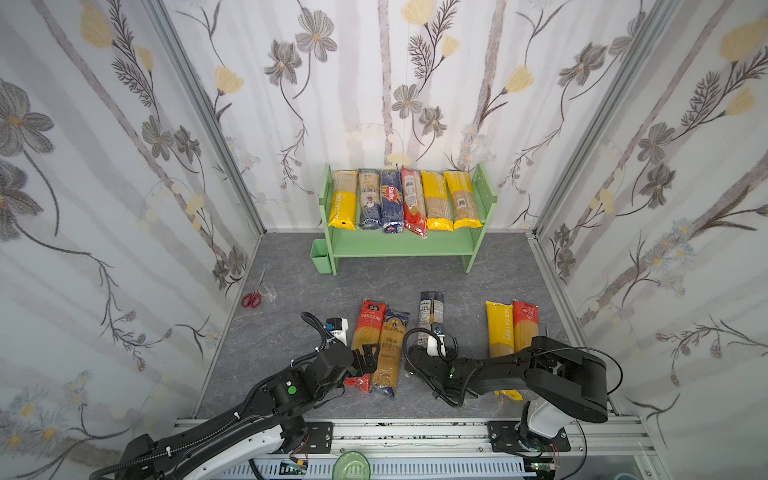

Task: Place and organize the pasta boxes and bags onto the shelf
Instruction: 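Lower the right gripper to the white-labelled clear spaghetti pack on the table, then grasp the white-labelled clear pack by its end with the right gripper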

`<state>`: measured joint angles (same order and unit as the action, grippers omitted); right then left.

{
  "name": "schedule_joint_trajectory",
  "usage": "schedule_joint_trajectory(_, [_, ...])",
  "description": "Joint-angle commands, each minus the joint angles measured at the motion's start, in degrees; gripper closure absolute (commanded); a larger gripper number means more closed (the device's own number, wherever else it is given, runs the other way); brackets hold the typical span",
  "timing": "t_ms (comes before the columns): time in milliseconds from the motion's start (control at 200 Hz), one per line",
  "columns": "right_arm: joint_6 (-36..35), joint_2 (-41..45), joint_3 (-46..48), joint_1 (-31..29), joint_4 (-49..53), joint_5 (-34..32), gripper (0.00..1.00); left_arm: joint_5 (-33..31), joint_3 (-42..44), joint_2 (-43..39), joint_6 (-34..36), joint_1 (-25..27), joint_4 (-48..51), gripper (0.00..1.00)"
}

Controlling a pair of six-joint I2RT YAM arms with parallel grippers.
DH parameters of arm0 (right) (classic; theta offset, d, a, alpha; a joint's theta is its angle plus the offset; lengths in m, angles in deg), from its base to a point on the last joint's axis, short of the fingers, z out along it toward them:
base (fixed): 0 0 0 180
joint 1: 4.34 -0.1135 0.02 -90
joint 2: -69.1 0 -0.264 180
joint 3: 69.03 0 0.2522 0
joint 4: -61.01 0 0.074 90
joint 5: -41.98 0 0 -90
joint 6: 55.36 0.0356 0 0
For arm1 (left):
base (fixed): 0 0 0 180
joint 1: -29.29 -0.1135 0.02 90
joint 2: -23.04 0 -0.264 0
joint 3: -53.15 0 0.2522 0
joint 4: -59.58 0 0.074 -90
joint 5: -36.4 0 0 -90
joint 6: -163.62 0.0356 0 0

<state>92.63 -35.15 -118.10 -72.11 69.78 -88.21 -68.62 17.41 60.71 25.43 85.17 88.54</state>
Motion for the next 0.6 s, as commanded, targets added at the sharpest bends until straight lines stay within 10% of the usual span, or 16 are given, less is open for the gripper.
schedule_joint_trajectory(0, [3.59,-1.42,-1.01,-0.74,5.98,7.05,0.00,-1.75,-0.52,-0.05,-0.92,-0.06,-0.24,0.00])
schedule_joint_trajectory(190, [4.23,-1.79,-1.03,-1.37,6.75,8.48,0.06,-2.37,0.00,-0.58,-1.43,-0.04,-0.26,0.00])
schedule_joint_trajectory(594, [3.44,0.68,2.24,-1.36,5.04,11.53,0.78,-2.82,0.01,-1.67,-1.13,-0.06,-0.26,0.00])
